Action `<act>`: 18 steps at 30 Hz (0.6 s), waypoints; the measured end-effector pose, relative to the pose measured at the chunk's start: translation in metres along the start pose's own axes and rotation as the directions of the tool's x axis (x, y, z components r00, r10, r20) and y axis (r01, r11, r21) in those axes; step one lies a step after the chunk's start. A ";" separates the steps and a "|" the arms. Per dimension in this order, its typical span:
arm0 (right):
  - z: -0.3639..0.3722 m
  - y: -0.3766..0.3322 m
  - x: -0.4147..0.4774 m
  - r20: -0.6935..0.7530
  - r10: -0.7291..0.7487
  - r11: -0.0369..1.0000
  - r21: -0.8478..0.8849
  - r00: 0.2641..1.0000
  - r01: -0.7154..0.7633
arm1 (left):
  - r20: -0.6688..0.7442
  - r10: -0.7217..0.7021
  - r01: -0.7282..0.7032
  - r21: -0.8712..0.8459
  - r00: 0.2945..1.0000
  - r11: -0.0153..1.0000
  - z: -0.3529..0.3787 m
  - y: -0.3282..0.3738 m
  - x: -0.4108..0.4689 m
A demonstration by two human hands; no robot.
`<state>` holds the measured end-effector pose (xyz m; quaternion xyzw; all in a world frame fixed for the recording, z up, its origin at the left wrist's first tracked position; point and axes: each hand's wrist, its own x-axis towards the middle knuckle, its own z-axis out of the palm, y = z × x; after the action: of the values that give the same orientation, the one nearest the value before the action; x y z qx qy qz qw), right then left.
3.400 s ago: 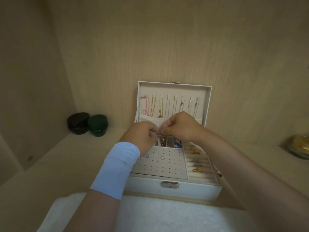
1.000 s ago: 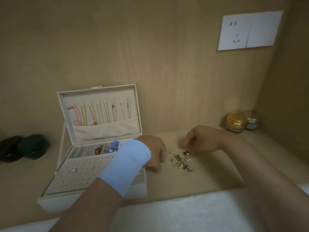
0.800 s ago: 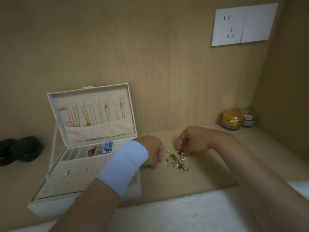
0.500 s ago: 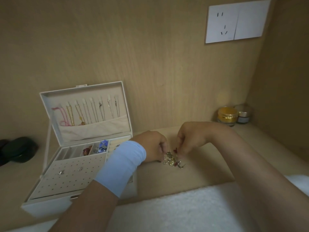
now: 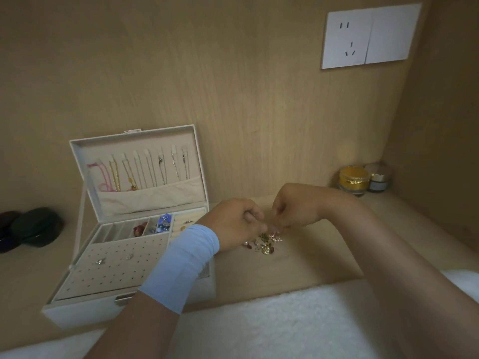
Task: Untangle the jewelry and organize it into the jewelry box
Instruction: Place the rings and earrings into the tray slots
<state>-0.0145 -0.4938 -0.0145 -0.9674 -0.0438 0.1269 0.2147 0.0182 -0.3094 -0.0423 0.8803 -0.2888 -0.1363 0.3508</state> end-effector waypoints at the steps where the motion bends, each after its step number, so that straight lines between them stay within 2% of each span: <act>1: -0.002 -0.001 0.000 -0.058 -0.023 0.998 0.053 0.998 0.026 | -0.014 0.001 -0.001 -0.034 1.000 0.999 -0.003 0.000 -0.001; 5: -0.002 -0.016 0.000 -0.251 -0.068 0.956 0.259 0.965 0.135 | -0.107 -0.004 -0.014 -0.165 0.994 0.986 -0.023 0.000 -0.008; 11: 0.018 -0.055 0.007 -0.363 -0.080 0.818 0.509 0.928 0.270 | -0.260 -0.079 0.001 -0.286 0.962 0.958 -0.056 -0.012 -0.032; 16: 0.032 -0.099 0.025 -0.413 -0.085 0.716 0.608 0.907 0.344 | -0.372 -0.118 0.004 -0.294 0.921 0.956 -0.087 -0.030 -0.057; 18: 0.036 -0.115 0.036 -0.431 -0.105 0.727 0.582 0.896 0.365 | -0.386 -0.090 -0.016 -0.263 0.918 0.965 -0.098 -0.043 -0.067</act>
<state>0.0075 -0.3703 -0.0051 -0.8242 -0.0804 -0.0786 0.5551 0.0262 -0.1911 0.0008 0.8411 -0.1750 0.0005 0.5118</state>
